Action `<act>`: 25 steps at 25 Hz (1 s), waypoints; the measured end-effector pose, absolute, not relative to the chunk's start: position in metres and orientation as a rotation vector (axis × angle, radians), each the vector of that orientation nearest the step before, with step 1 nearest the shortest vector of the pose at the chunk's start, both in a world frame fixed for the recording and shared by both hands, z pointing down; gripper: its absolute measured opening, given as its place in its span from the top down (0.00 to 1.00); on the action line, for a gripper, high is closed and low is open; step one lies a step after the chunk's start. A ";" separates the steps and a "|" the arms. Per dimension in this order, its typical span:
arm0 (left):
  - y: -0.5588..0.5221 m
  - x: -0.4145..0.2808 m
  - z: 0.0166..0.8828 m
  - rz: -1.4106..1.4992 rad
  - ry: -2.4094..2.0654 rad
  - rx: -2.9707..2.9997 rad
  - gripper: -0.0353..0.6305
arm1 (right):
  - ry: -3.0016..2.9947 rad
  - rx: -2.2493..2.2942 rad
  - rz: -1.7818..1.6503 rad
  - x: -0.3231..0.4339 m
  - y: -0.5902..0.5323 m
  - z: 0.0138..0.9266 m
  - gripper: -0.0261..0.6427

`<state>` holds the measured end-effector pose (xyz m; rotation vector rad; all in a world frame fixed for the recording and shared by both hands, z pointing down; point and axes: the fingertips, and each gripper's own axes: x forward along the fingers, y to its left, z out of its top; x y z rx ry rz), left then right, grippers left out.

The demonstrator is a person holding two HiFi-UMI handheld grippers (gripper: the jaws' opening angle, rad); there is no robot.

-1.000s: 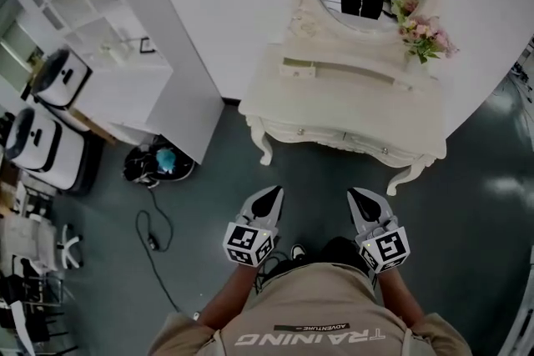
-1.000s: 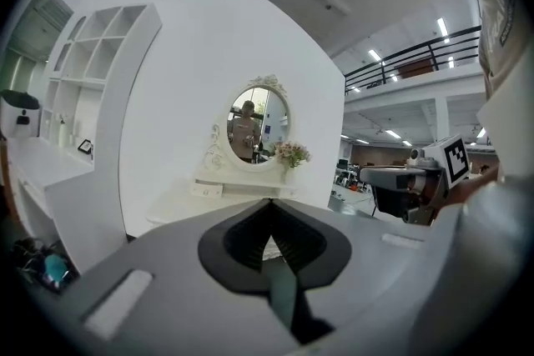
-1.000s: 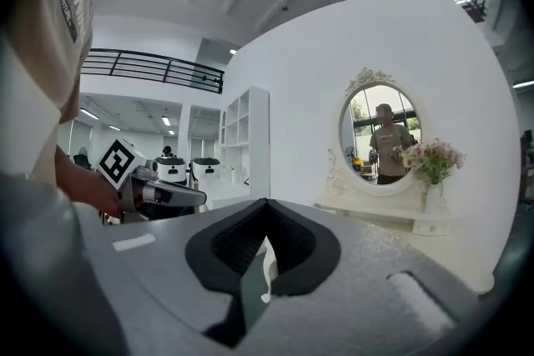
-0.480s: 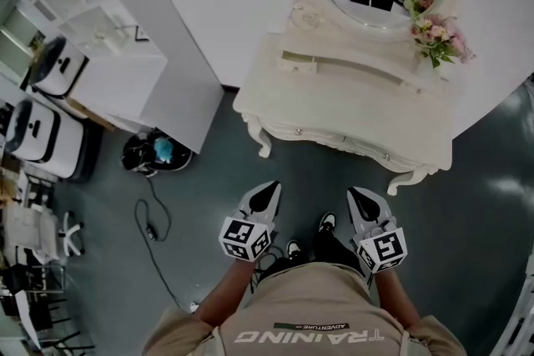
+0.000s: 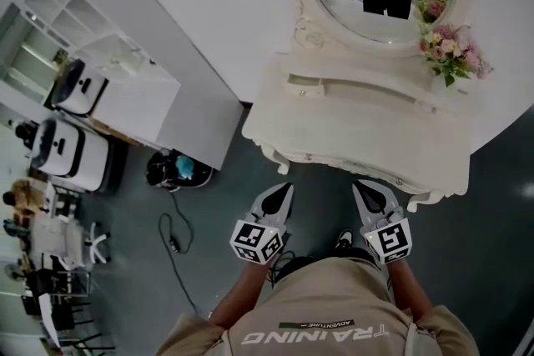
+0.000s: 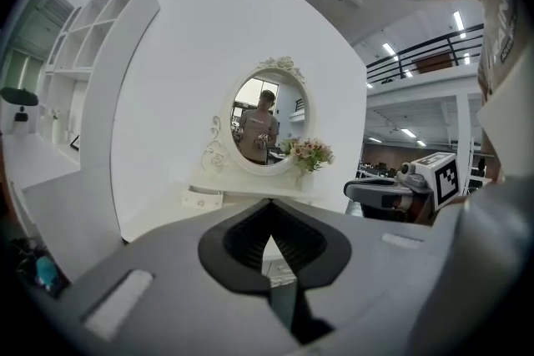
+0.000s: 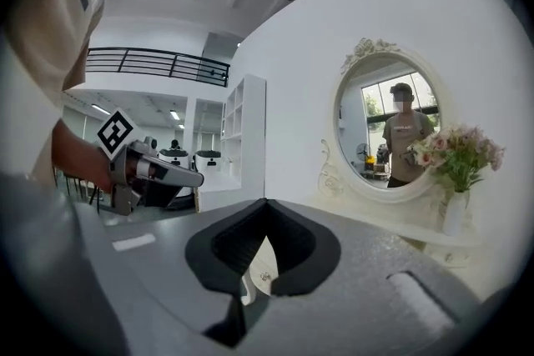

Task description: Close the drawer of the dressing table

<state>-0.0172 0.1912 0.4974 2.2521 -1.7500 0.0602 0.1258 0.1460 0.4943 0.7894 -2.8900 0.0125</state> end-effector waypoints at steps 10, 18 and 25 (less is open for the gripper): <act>0.170 -0.022 0.519 0.066 -1.783 2.124 0.92 | -2.908 0.626 0.124 0.105 0.112 0.509 0.96; 0.146 -0.043 0.527 0.086 -1.747 2.126 0.92 | -2.878 0.525 0.104 0.065 0.101 0.517 0.96; 0.087 -0.088 0.522 0.075 -1.758 2.222 0.92 | -2.883 0.627 0.069 0.029 0.055 0.493 0.96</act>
